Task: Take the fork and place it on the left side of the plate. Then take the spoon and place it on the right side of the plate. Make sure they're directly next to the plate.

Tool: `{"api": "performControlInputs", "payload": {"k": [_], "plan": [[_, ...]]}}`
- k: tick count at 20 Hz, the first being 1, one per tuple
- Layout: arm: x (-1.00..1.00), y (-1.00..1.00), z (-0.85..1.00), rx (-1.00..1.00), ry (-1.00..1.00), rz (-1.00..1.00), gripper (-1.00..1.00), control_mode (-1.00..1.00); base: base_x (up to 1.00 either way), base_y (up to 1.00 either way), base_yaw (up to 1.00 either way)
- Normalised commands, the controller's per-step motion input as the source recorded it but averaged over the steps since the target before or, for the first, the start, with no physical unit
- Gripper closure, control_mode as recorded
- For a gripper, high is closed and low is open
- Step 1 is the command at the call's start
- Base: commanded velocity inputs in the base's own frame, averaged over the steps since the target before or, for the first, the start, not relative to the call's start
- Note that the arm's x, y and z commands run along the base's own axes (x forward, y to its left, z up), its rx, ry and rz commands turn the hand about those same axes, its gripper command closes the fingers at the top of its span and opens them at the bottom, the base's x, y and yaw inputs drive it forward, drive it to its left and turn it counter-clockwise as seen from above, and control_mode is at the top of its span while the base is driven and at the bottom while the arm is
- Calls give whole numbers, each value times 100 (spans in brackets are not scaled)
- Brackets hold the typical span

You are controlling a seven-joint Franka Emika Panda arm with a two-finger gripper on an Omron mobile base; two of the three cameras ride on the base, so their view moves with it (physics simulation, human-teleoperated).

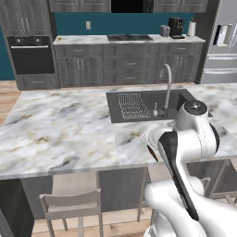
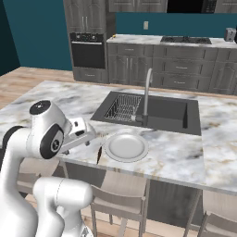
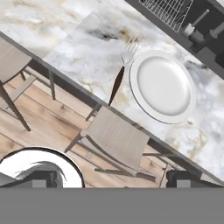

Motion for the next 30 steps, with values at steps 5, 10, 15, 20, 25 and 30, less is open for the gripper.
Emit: {"api": "performControlInputs", "payload": {"k": [5, 10, 15, 20, 25, 30], "plan": [[-22, 0, -8, 0, 0, 1, -100, -100, 0, 0, 0], [-3, 0, -4, 0, 0, 0, -100, -100, 0, 0, 0], [0, 0, -6, 0, 0, 0, -100, -100, 0, 0, 0], [-5, 0, -5, 0, 0, 0, -100, -100, 0, 0, 0], [-6, 0, -1, 0, 0, 0, -100, 100, -49, 0, 1], [0, 0, 0, 0, 0, 0, -100, 100, -72, 4, 3]]}}
